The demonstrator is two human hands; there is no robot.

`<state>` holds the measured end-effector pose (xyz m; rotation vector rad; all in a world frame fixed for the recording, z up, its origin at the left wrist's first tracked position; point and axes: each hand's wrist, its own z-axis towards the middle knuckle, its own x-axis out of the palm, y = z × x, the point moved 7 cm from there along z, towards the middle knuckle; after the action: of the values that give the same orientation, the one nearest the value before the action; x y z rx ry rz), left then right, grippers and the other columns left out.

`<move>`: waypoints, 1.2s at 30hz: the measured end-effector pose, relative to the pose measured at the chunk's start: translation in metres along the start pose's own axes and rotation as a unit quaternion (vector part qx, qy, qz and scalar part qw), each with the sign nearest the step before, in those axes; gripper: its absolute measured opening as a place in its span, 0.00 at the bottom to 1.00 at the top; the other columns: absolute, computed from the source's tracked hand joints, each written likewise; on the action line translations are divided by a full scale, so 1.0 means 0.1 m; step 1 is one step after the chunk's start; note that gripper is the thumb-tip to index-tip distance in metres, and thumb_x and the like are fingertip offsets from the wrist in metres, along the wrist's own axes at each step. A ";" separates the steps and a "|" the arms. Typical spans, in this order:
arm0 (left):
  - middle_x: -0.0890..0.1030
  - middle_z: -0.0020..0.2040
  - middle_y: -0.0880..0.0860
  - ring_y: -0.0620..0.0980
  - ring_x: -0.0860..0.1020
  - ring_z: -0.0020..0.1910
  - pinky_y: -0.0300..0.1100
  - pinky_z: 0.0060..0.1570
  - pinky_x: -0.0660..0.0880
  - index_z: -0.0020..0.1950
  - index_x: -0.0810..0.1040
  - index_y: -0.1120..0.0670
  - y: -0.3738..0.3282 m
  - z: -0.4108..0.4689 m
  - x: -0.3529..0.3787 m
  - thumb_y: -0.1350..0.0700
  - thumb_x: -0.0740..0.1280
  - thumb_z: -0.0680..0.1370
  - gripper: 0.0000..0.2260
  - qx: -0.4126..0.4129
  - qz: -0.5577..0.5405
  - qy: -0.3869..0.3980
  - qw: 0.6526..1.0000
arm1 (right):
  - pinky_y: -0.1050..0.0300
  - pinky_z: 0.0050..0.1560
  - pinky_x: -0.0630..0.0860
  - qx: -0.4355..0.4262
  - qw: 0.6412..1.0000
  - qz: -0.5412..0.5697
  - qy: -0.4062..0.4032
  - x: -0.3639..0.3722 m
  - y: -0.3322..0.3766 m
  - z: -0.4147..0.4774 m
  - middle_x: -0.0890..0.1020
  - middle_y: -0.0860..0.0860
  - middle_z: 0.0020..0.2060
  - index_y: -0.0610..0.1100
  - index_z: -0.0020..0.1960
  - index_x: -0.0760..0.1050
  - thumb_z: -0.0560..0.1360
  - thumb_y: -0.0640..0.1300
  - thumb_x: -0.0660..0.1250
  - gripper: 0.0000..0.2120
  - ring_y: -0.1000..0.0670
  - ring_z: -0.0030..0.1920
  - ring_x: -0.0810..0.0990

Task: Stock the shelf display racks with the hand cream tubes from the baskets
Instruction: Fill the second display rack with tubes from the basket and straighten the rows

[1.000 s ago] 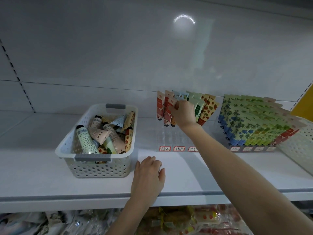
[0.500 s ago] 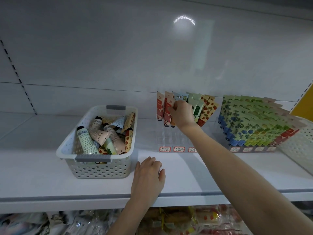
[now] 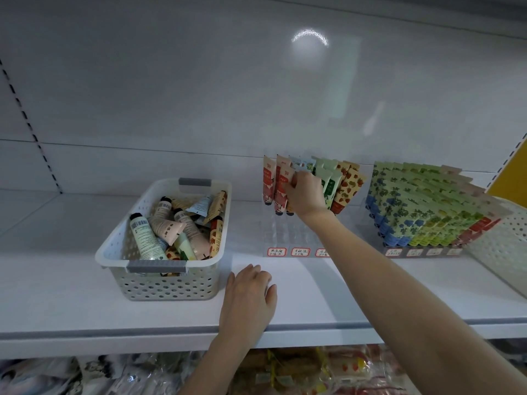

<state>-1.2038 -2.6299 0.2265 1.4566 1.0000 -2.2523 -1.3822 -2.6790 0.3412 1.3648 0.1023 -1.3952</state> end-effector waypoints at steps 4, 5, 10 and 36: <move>0.73 0.63 0.45 0.41 0.66 0.66 0.41 0.70 0.57 0.62 0.73 0.50 0.00 0.01 -0.01 0.49 0.55 0.81 0.14 0.005 -0.001 -0.008 1.000 | 0.60 0.26 0.65 -0.001 1.000 0.019 -0.003 0.00 -0.02 -0.02 0.73 0.47 0.27 0.42 0.29 0.65 0.77 0.37 0.60 0.18 0.50 0.26 0.69; 0.73 0.62 0.44 0.41 0.67 0.65 0.41 0.70 0.58 0.61 0.74 0.50 -0.01 0.01 -0.01 0.49 0.55 0.81 0.13 0.005 -0.001 -0.010 1.000 | 0.60 0.26 0.64 -0.002 1.000 0.019 -0.002 0.00 -0.02 -0.02 0.73 0.47 0.27 0.42 0.29 0.65 0.77 0.38 0.60 0.18 0.50 0.26 0.69; 0.74 0.60 0.44 0.41 0.69 0.62 0.41 0.69 0.61 0.60 0.74 0.50 0.00 0.01 -0.01 0.49 0.56 0.80 0.13 0.006 -0.005 -0.020 1.000 | 0.61 0.26 0.62 0.000 1.000 0.026 -0.004 -0.03 -0.02 -0.06 0.72 0.46 0.27 0.41 0.29 0.64 0.78 0.40 0.61 0.19 0.50 0.25 0.66; 0.77 0.42 0.57 0.58 0.76 0.42 0.43 0.37 0.67 0.51 0.76 0.61 0.89 0.42 -1.75 0.50 0.61 0.79 0.15 -0.173 0.114 -0.086 0.975 | 0.52 0.45 0.78 -0.079 0.980 0.054 0.174 0.17 0.98 -0.44 0.83 0.37 0.43 0.32 0.49 0.77 0.78 0.39 0.61 0.10 0.46 0.39 0.81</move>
<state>-1.1032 -2.7460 0.3556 1.1423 1.0465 -1.8921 -1.2795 -2.6946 0.3725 1.4458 0.3564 -1.0258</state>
